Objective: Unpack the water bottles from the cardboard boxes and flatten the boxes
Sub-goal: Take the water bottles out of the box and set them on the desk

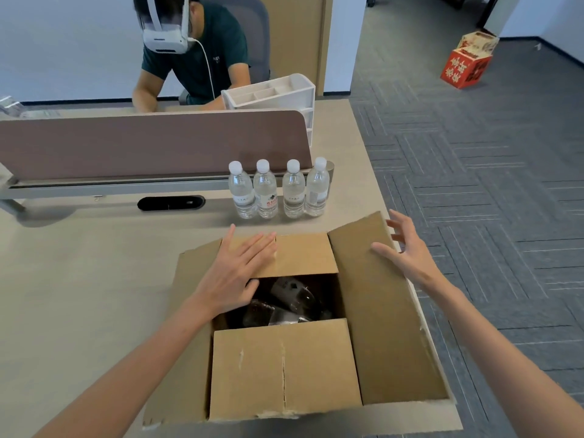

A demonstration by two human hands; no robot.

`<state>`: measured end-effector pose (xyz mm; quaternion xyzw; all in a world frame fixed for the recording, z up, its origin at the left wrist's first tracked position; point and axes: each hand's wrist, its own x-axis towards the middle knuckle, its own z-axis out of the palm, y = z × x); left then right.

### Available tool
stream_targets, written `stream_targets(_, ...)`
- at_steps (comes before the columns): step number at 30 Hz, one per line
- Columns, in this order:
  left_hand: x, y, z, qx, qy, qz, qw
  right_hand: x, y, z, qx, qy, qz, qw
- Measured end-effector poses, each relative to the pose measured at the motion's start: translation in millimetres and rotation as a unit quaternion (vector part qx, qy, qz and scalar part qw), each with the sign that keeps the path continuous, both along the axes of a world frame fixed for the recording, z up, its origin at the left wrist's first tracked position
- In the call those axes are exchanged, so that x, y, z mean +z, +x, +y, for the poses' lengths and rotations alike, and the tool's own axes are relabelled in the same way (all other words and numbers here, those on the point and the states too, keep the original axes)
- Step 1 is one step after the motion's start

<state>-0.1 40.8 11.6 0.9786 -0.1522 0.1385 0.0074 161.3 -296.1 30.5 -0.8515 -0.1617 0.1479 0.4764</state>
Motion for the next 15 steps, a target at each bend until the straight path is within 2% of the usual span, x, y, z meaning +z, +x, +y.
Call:
stream_targets(2,14,7,-2,-0.007,0.017,-0.052,0.998,-9,2,-4,-0.015,-0.022,-0.018,0.999)
stream_targets(4,25,15,-4,0.009,0.026,-0.112,0.993,-22,5,-8,-0.010,-0.076,-0.073,0.994)
stream_targets(8,35,29,-7,0.056,0.034,-0.175,0.982,-41,1,-1,0.042,-0.207,-0.191,0.959)
stream_targets(12,30,40,-2,0.077,0.051,-0.168,0.982,-43,-7,25,0.118,-0.248,-0.249,0.929)
stream_targets(15,26,45,5,0.102,0.078,-0.114,0.985,-39,-8,51,0.144,-0.225,-0.235,0.935)
